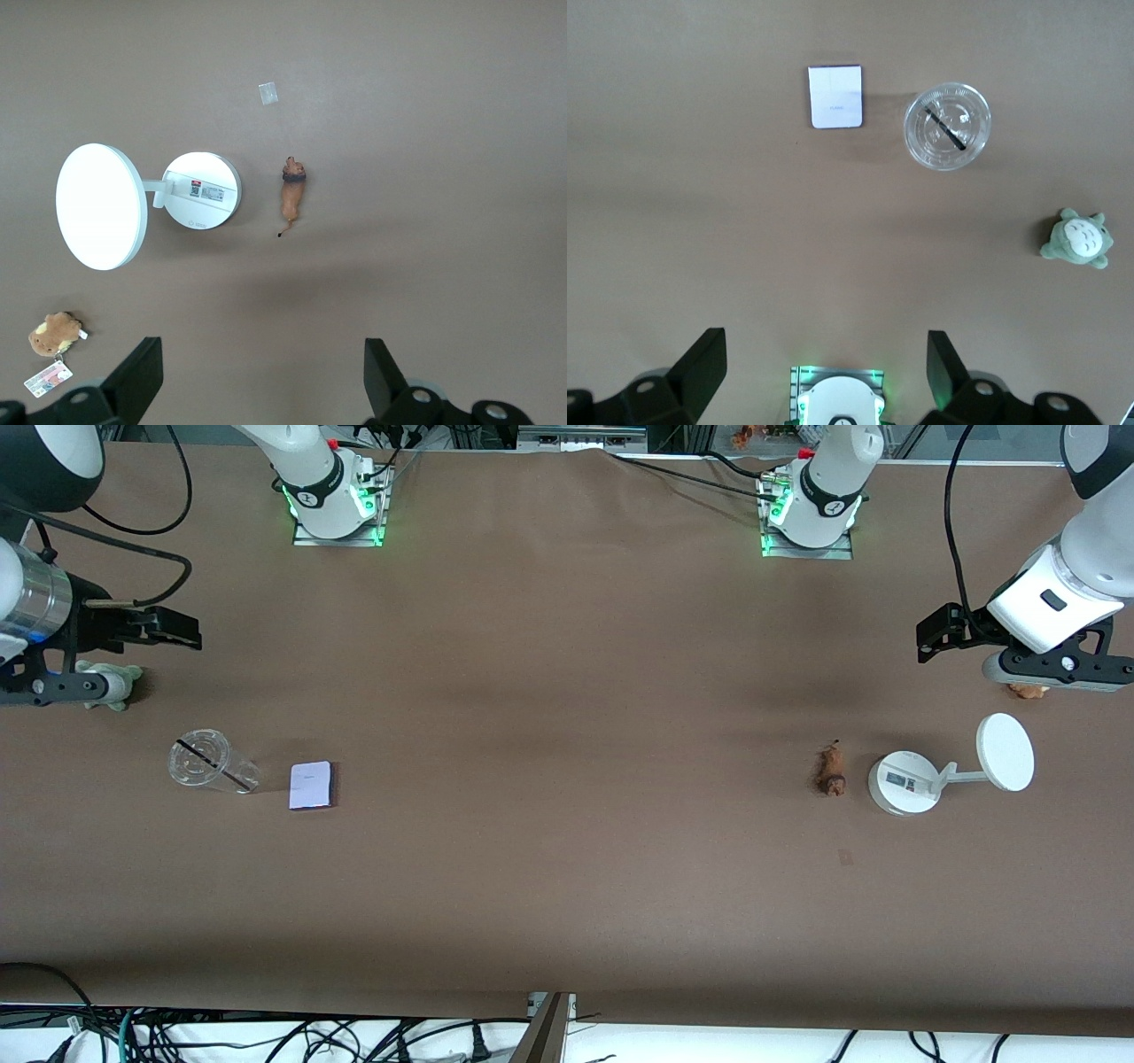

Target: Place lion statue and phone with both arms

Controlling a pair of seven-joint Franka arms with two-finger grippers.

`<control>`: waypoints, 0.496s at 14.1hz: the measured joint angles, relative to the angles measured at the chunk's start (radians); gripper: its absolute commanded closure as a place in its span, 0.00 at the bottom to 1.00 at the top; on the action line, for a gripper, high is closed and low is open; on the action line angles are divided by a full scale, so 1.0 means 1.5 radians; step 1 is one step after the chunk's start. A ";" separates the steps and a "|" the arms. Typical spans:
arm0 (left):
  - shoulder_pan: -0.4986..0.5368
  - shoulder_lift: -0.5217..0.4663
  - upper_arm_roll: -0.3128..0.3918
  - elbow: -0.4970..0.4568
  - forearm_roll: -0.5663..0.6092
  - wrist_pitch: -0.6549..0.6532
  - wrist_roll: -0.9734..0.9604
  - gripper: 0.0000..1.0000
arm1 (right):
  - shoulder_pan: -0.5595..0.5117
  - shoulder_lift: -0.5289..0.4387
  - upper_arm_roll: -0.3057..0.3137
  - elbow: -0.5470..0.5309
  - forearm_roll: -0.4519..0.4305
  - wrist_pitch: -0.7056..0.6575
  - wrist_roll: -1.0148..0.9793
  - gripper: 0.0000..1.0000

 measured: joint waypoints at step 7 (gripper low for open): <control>0.000 0.000 0.000 0.000 0.000 -0.001 0.000 0.00 | -0.001 -0.045 -0.015 -0.103 0.000 0.074 0.000 0.00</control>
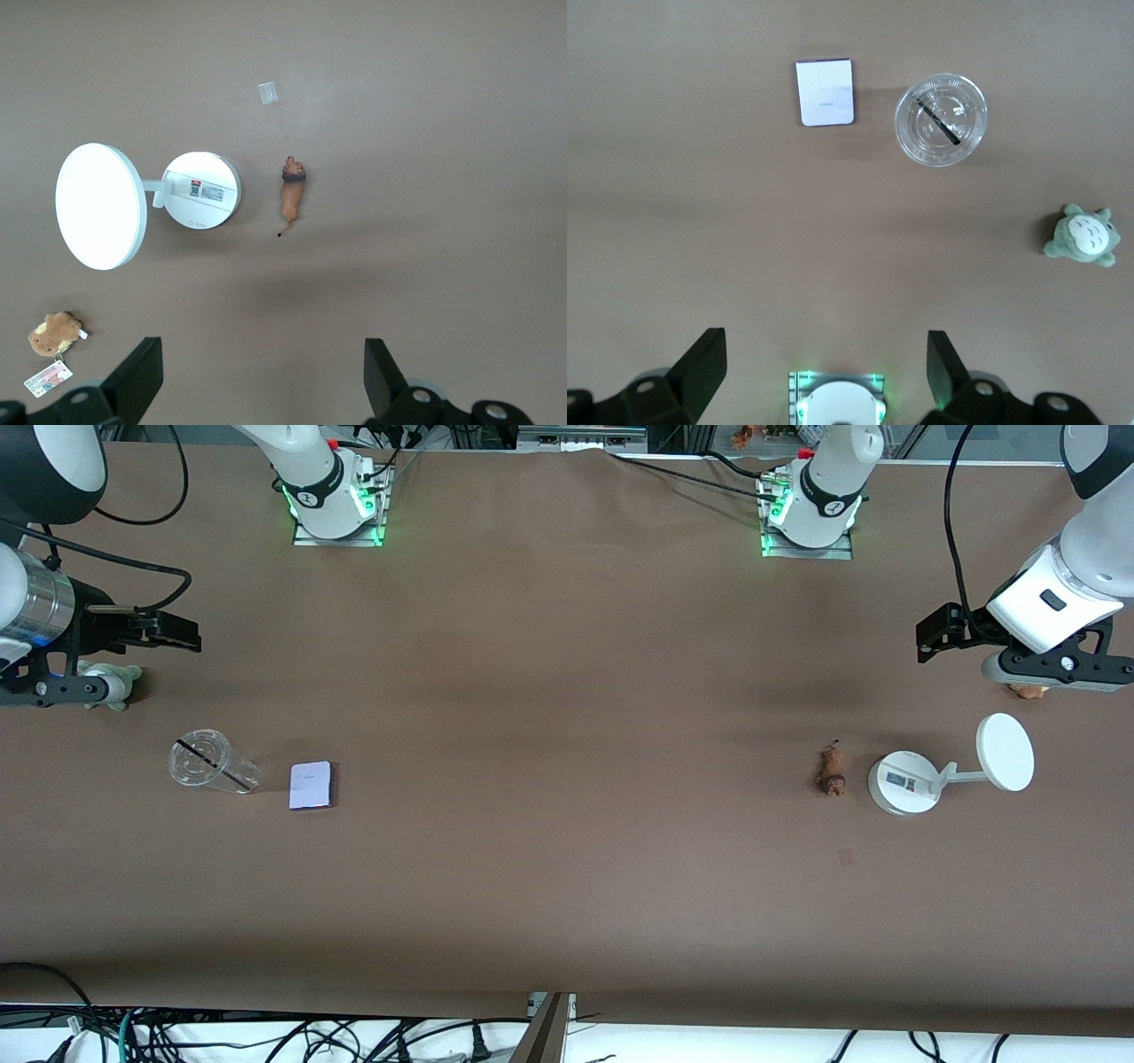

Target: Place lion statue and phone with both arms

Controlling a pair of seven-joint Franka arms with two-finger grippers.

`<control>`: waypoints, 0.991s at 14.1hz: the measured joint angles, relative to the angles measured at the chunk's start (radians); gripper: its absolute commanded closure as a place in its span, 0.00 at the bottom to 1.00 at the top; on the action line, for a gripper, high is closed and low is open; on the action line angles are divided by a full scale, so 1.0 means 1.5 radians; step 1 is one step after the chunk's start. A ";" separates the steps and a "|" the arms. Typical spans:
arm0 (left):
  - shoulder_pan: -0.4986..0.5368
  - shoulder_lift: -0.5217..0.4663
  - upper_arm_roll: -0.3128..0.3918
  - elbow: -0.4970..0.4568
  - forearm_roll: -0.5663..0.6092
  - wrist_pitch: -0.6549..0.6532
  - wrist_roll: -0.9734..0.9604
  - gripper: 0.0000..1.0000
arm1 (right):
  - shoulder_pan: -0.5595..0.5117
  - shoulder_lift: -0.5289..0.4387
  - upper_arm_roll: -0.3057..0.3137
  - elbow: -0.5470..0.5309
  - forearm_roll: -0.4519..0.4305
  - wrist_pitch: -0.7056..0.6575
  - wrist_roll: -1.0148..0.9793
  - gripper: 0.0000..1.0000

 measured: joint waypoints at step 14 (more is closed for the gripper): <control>0.000 0.000 -0.003 0.000 0.000 -0.004 0.000 0.00 | 0.000 -0.064 -0.012 -0.084 0.000 0.042 0.000 0.00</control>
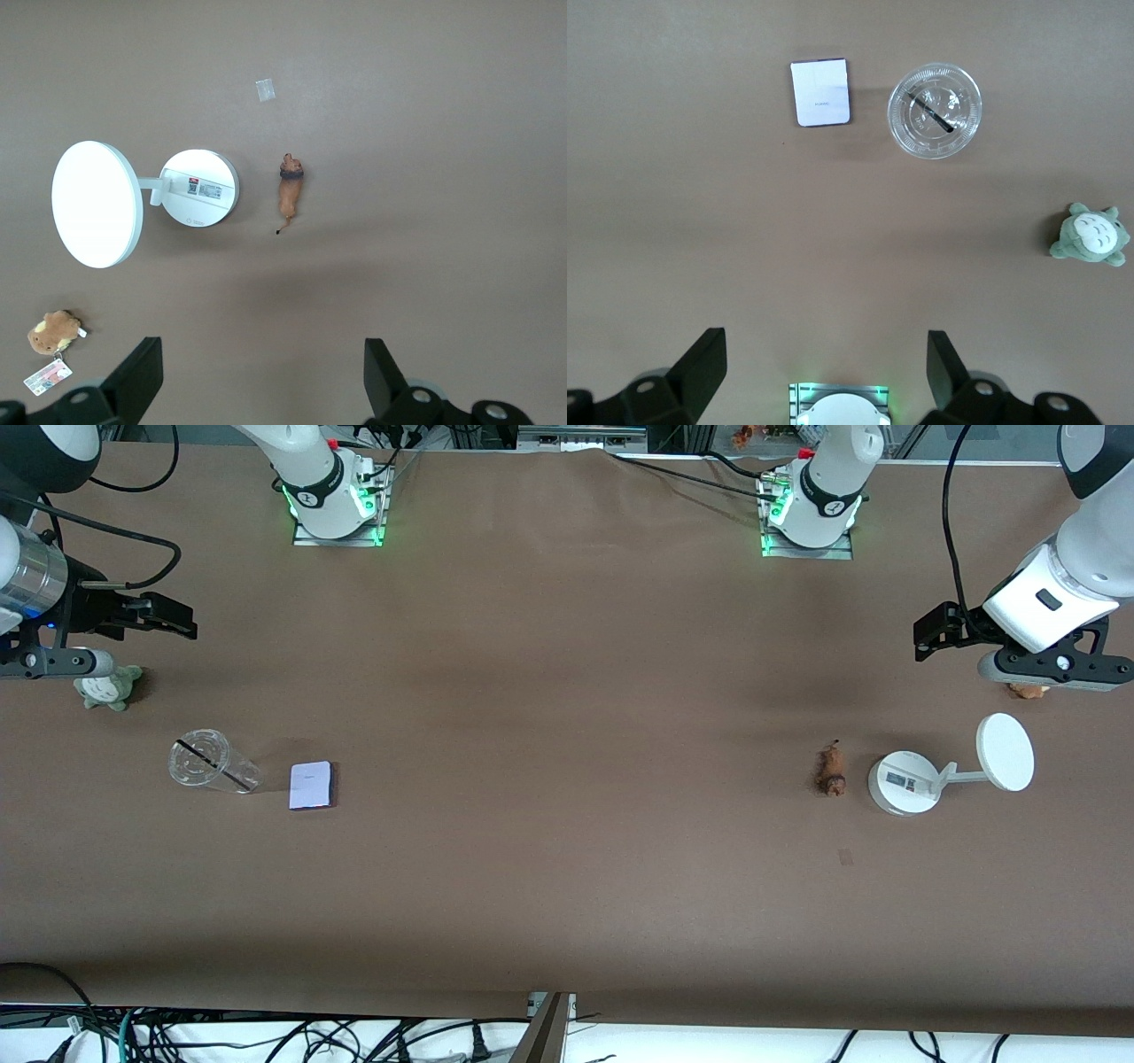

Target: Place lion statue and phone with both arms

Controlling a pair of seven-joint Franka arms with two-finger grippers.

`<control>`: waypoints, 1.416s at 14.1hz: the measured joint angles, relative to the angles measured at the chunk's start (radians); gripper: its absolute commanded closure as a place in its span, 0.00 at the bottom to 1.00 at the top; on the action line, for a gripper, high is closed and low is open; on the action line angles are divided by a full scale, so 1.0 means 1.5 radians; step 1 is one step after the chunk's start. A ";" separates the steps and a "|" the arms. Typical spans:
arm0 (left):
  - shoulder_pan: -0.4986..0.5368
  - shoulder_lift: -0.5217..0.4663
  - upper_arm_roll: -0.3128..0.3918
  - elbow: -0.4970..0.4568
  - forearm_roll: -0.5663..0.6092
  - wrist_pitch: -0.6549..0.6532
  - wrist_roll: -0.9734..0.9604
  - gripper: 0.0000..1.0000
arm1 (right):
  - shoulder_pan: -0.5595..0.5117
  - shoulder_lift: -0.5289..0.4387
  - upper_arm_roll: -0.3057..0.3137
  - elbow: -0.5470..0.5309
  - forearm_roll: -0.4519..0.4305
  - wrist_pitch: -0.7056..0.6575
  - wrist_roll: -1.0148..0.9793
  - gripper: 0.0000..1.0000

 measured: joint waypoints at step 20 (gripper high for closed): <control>-0.002 0.026 -0.001 0.035 0.000 -0.010 0.000 0.00 | -0.078 0.000 0.077 0.000 0.000 0.001 0.000 0.00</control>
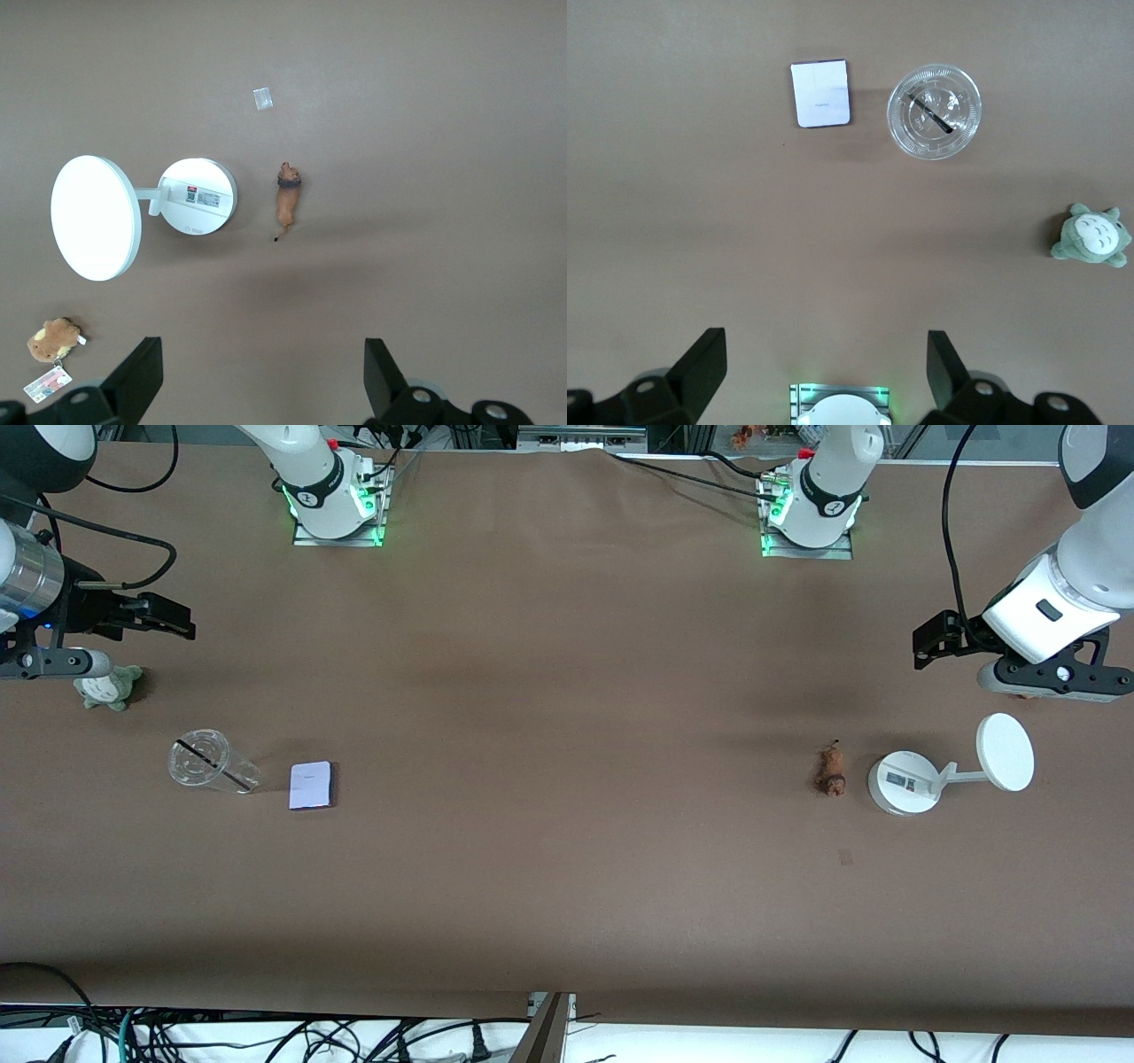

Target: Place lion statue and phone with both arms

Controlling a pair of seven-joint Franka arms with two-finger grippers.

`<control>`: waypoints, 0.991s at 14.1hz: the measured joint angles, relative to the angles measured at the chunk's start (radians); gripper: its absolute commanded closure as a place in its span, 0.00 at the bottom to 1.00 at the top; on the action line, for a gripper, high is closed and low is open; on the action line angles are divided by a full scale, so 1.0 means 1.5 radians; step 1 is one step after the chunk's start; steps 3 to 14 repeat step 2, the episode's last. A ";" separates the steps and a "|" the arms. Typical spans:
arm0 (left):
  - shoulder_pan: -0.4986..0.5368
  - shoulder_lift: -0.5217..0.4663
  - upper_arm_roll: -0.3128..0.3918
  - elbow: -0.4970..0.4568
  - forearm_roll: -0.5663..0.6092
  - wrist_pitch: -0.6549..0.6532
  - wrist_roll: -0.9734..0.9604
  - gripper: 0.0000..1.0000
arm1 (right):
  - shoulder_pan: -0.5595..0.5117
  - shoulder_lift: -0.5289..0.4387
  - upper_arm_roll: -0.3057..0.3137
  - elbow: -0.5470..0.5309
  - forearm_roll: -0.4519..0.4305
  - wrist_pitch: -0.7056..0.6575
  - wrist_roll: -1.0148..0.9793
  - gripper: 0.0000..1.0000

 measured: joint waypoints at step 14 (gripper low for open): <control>0.000 0.000 0.000 0.001 0.000 -0.002 0.000 0.00 | -0.004 0.000 0.000 0.000 0.000 0.000 -0.001 0.00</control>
